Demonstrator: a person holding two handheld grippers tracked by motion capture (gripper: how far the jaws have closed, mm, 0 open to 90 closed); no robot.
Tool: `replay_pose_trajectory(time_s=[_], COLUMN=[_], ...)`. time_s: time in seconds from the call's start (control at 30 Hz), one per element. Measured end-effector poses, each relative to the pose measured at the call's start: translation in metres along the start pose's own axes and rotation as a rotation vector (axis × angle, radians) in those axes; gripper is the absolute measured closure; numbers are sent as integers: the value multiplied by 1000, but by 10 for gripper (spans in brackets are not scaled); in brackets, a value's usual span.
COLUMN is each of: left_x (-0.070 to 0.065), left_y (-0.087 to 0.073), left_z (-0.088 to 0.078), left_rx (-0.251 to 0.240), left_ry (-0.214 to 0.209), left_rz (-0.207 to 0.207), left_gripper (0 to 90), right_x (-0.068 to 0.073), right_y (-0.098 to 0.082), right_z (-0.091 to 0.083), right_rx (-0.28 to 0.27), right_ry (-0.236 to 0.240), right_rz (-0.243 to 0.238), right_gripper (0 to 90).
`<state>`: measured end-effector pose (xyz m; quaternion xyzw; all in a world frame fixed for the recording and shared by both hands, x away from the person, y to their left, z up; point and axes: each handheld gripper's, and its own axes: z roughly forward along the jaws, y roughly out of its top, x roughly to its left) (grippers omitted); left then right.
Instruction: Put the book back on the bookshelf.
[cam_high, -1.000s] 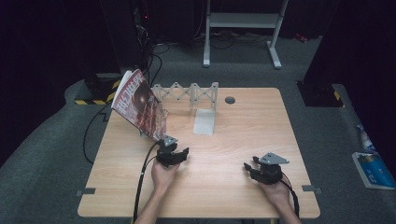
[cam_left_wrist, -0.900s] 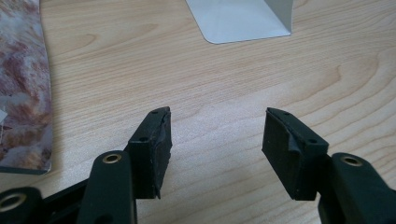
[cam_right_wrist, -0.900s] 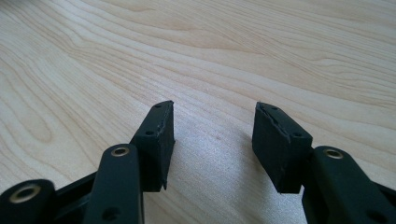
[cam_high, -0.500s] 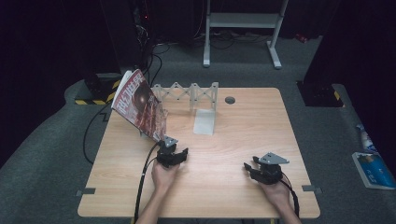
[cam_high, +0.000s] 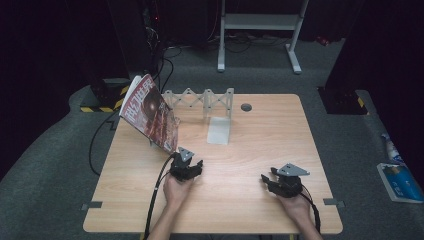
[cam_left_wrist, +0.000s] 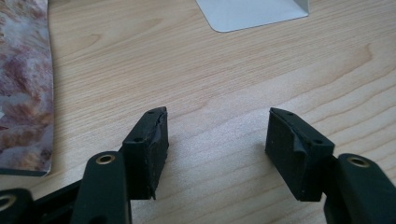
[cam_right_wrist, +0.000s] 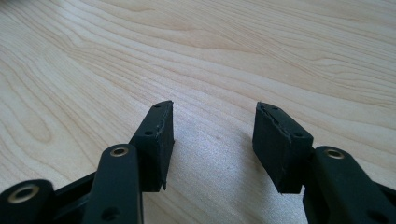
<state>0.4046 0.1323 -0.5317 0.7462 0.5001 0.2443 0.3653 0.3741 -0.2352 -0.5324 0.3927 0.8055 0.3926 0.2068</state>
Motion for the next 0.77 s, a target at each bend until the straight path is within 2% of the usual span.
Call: replay_pose_trajectory(time_s=[0.2, 0.77], left_x=[-1, 0], left_y=[-2, -2], left_z=[0, 0], left_rx=[-14, -13], left_ry=[-1, -9], left_rz=[0, 1], left_gripper=[377, 372], right_x=[0, 0], right_y=[0, 0], right_z=[0, 0], right_rx=[-1, -2], right_ry=[-2, -4], right_rz=[1, 3], right_gripper=[478, 467])
